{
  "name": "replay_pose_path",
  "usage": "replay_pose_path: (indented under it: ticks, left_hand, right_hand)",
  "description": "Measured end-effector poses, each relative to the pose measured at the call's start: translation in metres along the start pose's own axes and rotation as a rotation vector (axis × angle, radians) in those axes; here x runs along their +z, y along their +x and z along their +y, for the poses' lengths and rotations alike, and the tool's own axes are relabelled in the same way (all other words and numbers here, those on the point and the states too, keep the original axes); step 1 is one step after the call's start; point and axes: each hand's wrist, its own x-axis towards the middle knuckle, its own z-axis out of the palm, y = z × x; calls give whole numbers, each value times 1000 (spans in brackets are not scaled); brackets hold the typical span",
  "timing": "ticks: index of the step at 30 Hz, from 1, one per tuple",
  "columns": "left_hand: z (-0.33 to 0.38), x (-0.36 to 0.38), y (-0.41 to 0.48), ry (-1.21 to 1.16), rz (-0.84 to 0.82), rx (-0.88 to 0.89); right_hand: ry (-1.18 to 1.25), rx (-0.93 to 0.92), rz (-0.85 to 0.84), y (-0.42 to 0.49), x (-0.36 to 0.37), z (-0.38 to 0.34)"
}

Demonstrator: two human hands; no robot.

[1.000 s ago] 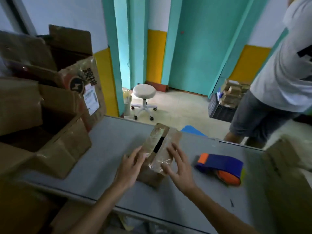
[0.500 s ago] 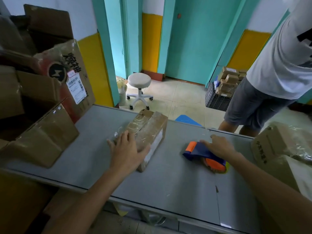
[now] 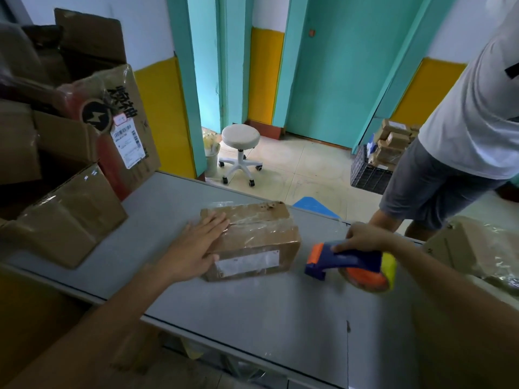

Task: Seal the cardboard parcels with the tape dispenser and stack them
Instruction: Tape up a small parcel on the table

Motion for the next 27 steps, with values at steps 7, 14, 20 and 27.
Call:
replay_pose_path:
  ticks: [7,14,20,27]
  left_hand:
    - [-1,-4,17,-242,105,115]
    - [-7,-38,31,-815,379,-4]
    - [-5,-77,31,-1618,-61,-5]
    - [-2,-94,39,-1665,-65,-29]
  right_hand:
    - [155,-149,226,-46,-93,-18]
    - [416,-446,159,-59,-92,-90]
    - [522,-622,171,-54,-96,-139]
    - [421,-566,96,-38,-97,-166]
